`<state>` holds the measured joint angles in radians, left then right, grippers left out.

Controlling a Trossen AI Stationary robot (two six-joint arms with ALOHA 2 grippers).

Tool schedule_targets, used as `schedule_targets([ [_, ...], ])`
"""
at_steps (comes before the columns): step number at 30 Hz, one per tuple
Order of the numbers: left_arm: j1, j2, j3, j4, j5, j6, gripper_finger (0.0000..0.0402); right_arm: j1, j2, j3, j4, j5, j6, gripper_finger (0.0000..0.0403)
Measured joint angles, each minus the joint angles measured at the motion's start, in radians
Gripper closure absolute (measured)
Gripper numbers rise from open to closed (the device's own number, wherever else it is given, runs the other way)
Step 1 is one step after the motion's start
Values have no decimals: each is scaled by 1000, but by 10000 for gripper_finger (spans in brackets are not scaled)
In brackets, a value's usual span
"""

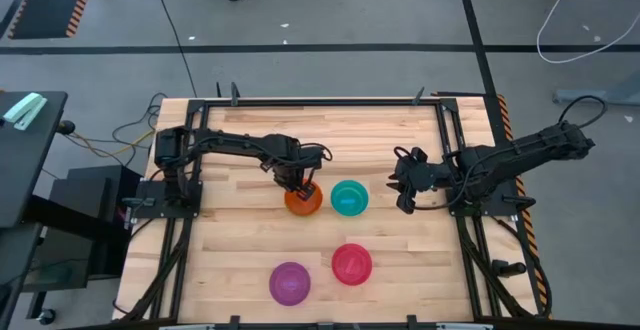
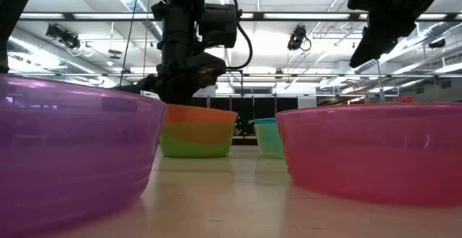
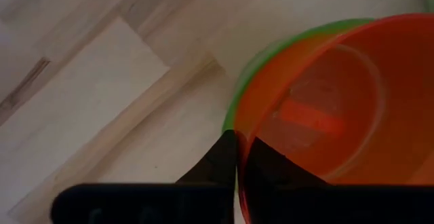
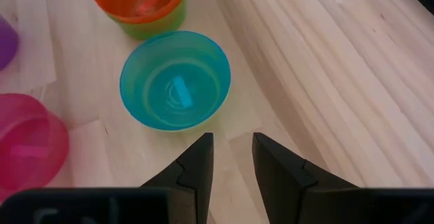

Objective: Nest bowls inside each other
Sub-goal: Stack the orange bowl on the green bowl, then stack the purple bowl on the orange bowl

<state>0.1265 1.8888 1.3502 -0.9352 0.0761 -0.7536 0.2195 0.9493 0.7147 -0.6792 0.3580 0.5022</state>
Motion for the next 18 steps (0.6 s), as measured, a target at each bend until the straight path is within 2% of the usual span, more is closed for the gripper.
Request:
schedule_targets([
  [9,-2,-4,0,-5,22,5,316,0,0,0,1,0,-1,292],
  [18,-4,-64,0,-26,27,12,300,0,0,0,1,0,-4,292],
])
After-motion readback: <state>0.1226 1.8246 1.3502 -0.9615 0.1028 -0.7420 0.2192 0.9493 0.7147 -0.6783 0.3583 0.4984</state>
